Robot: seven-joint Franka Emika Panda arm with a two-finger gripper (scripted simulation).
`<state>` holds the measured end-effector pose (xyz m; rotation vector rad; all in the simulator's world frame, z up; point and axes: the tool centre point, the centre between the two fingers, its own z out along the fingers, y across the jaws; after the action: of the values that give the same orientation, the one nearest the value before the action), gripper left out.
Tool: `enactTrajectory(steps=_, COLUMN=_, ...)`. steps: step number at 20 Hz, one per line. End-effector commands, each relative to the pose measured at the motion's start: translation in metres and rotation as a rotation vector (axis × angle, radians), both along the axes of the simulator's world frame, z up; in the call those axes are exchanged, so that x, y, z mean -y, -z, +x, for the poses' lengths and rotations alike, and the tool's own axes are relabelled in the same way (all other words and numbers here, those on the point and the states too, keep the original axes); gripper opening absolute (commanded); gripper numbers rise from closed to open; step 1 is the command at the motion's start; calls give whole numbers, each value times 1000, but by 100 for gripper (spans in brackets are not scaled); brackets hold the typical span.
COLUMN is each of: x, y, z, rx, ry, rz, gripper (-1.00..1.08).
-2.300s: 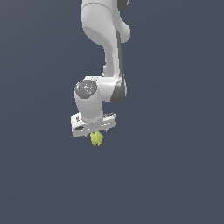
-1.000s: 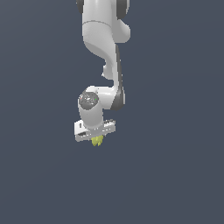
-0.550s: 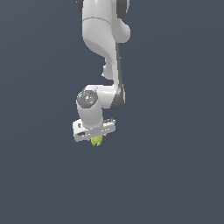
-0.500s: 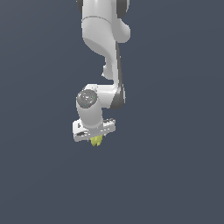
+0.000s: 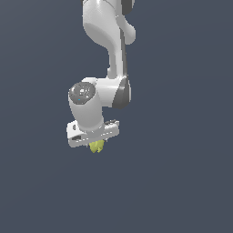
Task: Pick up the object and move it to a goal position.
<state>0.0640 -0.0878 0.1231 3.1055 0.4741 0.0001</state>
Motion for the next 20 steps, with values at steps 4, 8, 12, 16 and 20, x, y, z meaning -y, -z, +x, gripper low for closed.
enactTrajectory(steps=4, x=4, y=-46, z=21, rx=0, ry=0, rz=0, gripper=-100)
enactTrajectory(steps=8, x=7, y=-73, z=35, rx=0, ry=0, rz=0, gripper=-100)
enactTrajectory(steps=12, x=9, y=-91, z=44, rx=0, ry=0, rz=0, gripper=-100)
enactTrajectory(steps=16, x=10, y=-102, z=50, rx=0, ry=0, rz=0, gripper=-100)
enactTrajectory(steps=20, x=11, y=-108, z=54, rx=0, ry=0, rz=0, gripper=-100)
